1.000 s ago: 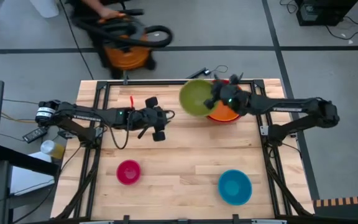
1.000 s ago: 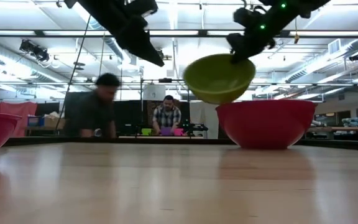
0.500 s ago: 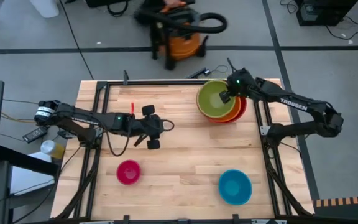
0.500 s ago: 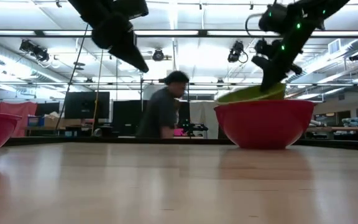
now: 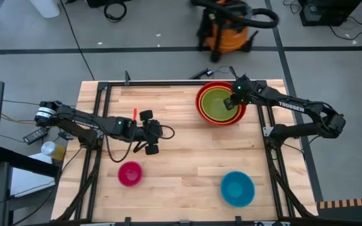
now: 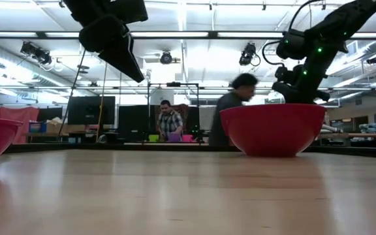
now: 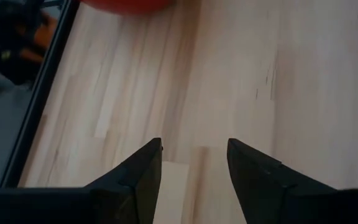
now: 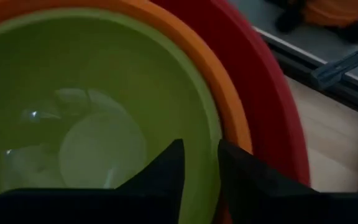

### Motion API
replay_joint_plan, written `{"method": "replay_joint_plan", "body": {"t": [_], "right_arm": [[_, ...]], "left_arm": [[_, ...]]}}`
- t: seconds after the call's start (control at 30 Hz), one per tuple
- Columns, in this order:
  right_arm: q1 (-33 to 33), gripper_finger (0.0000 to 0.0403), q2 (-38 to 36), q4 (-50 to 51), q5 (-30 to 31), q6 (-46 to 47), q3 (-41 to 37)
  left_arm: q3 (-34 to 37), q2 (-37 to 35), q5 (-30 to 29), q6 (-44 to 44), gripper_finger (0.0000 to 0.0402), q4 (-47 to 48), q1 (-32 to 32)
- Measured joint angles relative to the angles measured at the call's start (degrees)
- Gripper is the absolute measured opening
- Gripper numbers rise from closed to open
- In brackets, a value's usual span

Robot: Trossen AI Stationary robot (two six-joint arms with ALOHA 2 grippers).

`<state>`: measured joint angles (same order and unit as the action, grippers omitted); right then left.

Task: Nest bowls inside each other
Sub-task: Stack the green bowl on top of the Orange bowl, then stack the blue bowl on top of the green bowl

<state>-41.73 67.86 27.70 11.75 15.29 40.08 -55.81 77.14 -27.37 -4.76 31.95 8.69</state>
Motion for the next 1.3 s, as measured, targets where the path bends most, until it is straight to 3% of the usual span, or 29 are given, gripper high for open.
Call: {"method": "replay_joint_plan", "body": {"t": [0.17,0.3,0.47,0.57,0.7,0.83,1.03,1.2,1.3], "right_arm": [[1.1,0.0127,-2.7,-3.4,0.1,-0.2,1.1],[5.2,0.0133,-5.7,-7.7,0.1,0.7,1.2],[15.1,0.0134,-7.1,-11.8,-3.1,1.3,1.2],[22.7,0.0132,-7.2,-13.3,-3.4,1.2,1.2],[32.3,0.0132,-7.2,-13.7,-5.1,1.5,1.2],[41.6,0.0132,-7.1,-14.3,-6.8,5.6,1.2],[55.7,0.0132,-7.1,-15.7,-1.2,13.1,1.2],[64.3,0.0132,-7.1,-4.6,-2.3,19.6,1.2],[69.0,0.0132,-7.1,5.2,-2.8,27.2,1.2]], "left_arm": [[0.0,0.0,0.0,-0.5,0.0185,3.1,0.0],[0.0,0.0,0.2,-7.5,0.0185,11.3,0.0],[0.0,0.0,9.0,-20.4,0.0185,27.5,2.1],[0.0,0.0,12.2,-24.9,0.0185,31.7,5.7],[0.0,0.0,12.1,-25.7,0.0185,27.3,10.5],[0.0,0.1,10.6,-20.5,0.0185,15.6,13.3],[0.0,0.3,8.6,-9.8,0.0185,-4.7,14.1],[0.0,2.2,8.4,-8.8,0.0185,-13.2,14.1],[0.0,4.1,7.4,-11.0,0.0185,-13.1,14.3]]}}
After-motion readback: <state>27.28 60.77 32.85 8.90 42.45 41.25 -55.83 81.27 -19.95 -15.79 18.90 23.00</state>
